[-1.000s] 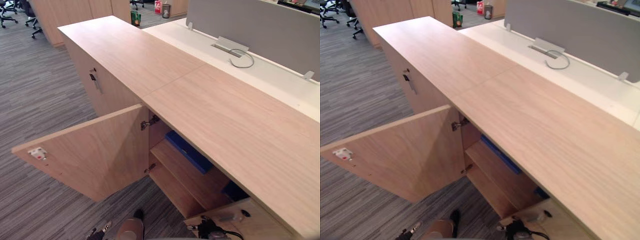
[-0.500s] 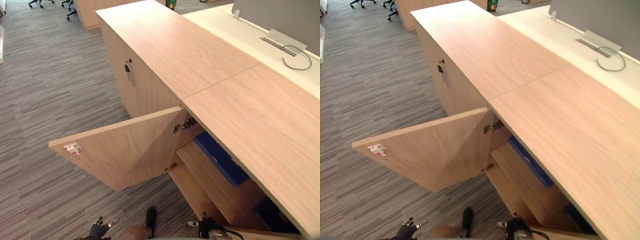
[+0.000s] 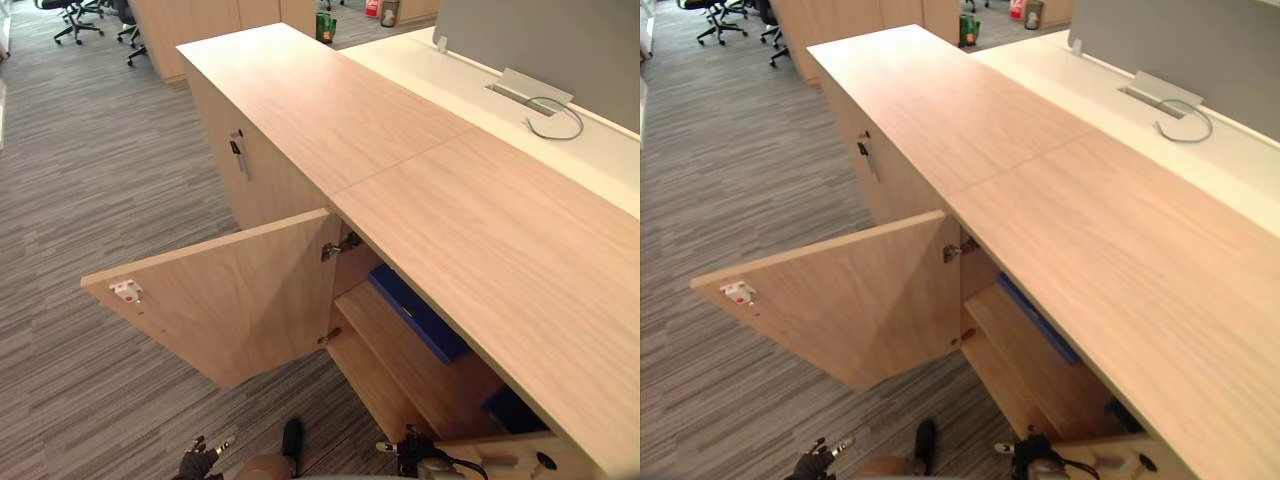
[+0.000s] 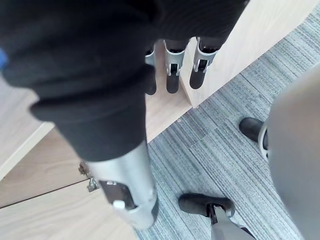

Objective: Walk over to the cabinet, pick up the folder, carry it to the office cabinet, place the folder inside the office cabinet, then close the office cabinet door

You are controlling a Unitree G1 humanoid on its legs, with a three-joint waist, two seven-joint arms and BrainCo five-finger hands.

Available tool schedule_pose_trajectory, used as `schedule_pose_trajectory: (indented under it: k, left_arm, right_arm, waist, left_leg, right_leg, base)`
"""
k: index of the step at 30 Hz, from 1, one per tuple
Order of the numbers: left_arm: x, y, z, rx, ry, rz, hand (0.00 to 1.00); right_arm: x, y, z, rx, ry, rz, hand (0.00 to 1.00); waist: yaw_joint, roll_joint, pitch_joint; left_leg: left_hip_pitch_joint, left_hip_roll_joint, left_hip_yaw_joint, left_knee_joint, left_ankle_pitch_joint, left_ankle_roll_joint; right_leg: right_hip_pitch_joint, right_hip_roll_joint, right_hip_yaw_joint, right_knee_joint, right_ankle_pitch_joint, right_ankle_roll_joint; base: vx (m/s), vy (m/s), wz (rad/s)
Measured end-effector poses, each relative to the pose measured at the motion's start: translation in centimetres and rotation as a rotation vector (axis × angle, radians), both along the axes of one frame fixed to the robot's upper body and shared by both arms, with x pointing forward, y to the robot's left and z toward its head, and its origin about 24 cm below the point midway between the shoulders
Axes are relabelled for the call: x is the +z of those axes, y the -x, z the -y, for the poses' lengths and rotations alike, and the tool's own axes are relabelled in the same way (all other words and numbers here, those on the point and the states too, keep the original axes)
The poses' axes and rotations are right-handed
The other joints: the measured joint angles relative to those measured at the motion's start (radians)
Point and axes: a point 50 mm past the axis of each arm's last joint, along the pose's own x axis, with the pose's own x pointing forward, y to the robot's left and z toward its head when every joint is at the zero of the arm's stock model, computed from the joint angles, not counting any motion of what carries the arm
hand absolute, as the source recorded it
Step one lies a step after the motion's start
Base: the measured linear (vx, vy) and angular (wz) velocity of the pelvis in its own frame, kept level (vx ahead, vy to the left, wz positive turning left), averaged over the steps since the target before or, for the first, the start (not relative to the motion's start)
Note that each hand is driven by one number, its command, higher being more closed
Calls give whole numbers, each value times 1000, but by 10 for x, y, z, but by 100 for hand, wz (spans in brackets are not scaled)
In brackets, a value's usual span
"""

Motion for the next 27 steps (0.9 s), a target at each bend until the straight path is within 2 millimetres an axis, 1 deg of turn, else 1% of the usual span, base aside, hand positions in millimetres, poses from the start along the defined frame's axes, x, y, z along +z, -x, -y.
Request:
schedule_pose_trajectory:
  k: [1, 2, 3, 4, 5, 7, 8, 9, 11, 12, 16, 17, 20, 21, 23, 25, 27]
  left_arm:
    - [6, -6, -9, 75, -10, 55, 0]
    - [9, -7, -14, 107, -18, 74, 0]
    - [13, -7, -27, 183, -33, 101, 0]
    - [17, -6, -40, 260, -44, 121, 0]
    - [19, -5, -47, 299, -50, 132, 0]
    - [26, -1, -72, 435, -59, 169, 0]
    - [31, 2, -88, 496, -71, 186, 0]
    - [35, 1, -94, 516, -77, 200, 0]
    - [47, 0, -115, 543, -111, 234, 0]
    - [51, -2, -121, 547, -118, 248, 0]
    - [61, -14, -132, 539, -135, 287, 0]
    - [63, -16, -134, 535, -138, 290, 0]
    - [71, -30, -139, 515, -145, 319, 0]
    - [75, -34, -141, 482, -167, 318, 0]
    - [85, -50, -138, 389, -212, 349, 0]
    - [101, -74, -126, 225, -267, 405, 0]
    - [104, -74, -124, 200, -297, 407, 0]
  right_arm:
    - [-1, 4, 2, -17, 2, -3, 0]
    - [-1, 5, 3, -25, 3, -2, 0]
    - [-1, 6, 4, -31, 2, -1, 0]
    - [-1, 6, 4, -37, 0, -1, 0]
    - [-1, 6, 4, -39, -3, -1, 0]
    - [-1, 6, 4, -21, -2, -3, 0]
    - [-1, 6, 4, -14, -6, -6, 0]
    - [-1, 6, 4, -14, -8, -7, 0]
    - [-1, 8, 5, -30, -18, -18, 0]
    - [-2, 9, 6, -36, -20, -22, 0]
    - [-2, 10, 5, -38, -30, -29, 0]
    - [-2, 10, 5, -39, -31, -30, 0]
    - [-2, 10, 4, -40, -35, -33, 0]
    - [-3, 11, 3, -40, -38, -34, 0]
    - [-3, 11, 3, -41, -43, -34, 0]
    - [-4, 15, 2, -44, -44, -42, 0]
    - [-4, 18, 3, -47, -44, -48, 0]
  waist:
    - [-1, -5, 1]
    - [-2, -6, 1]
    - [-8, -8, 1]
    - [-9, -9, 1]
    - [-10, -9, 0]
    - [-10, -14, -1]
    - [-10, -20, -4]
    - [-11, -22, -5]
    - [-9, -30, -7]
    - [-8, -31, -8]
    - [-1, -30, -12]
    - [-1, -30, -15]
    - [-1, -30, -23]
    - [1, -29, -27]
    - [5, -28, -29]
    - [11, -26, -35]
    - [14, -24, -49]
  left_leg:
    - [0, 2, 9, 0, 0, 0]
    - [0, 3, 13, 0, 0, 0]
    - [0, 4, 24, 0, -1, 1]
    - [3, 4, 38, 0, -5, 4]
    - [4, 2, 42, 0, -8, 6]
    - [13, -2, 59, 0, -21, 7]
    - [22, -6, 66, 0, -26, 1]
    - [27, -7, 69, 0, -29, -2]
    - [44, -8, 79, 0, -37, -2]
    - [49, -7, 81, 0, -41, -4]
    - [73, 6, 90, 1, -56, -18]
    - [74, 8, 91, 1, -57, -20]
    - [85, 19, 95, 1, -60, -25]
    - [90, 24, 98, 1, -62, -26]
    - [91, 30, 98, 1, -61, -27]
    - [91, 38, 94, 1, -58, -32]
    - [91, 43, 95, 2, -57, -33]
  right_leg:
    - [0, 0, 2, -1, -3, 0]
    - [-2, 0, 6, -2, -3, 0]
    - [-5, -1, 15, -4, -3, 0]
    - [-8, -5, 28, -5, -3, 0]
    - [-8, -7, 32, -5, -2, 0]
    - [-6, -12, 53, -3, 2, 5]
    - [-1, -16, 62, -2, 2, 5]
    - [2, -18, 66, -2, 2, 5]
    - [10, -22, 79, 4, 3, 2]
    - [13, -23, 80, 8, 4, 0]
    - [24, -15, 84, 19, 13, -13]
    - [23, -13, 85, 23, 13, -13]
    - [24, -9, 86, 42, 13, -14]
    - [24, -7, 86, 50, 13, -14]
    - [21, -4, 86, 59, 15, -16]
    - [18, 3, 86, 72, 18, -22]
    - [13, 5, 86, 79, 21, -25]
  base:
    - [-32, 2, -4]
    - [-17, 2, -14]
    - [13, 4, -25]
    - [22, 6, -27]
    - [47, 6, -26]
    - [85, -2, -23]
    - [90, -10, -21]
    - [97, -12, -18]
    - [106, -9, -12]
    - [85, -10, -7]
    - [63, -10, -7]
    - [60, -12, -8]
    - [43, -9, -2]
    - [42, -10, -4]
    - [31, -8, 2]
    - [29, -7, 7]
    - [15, -2, 0]
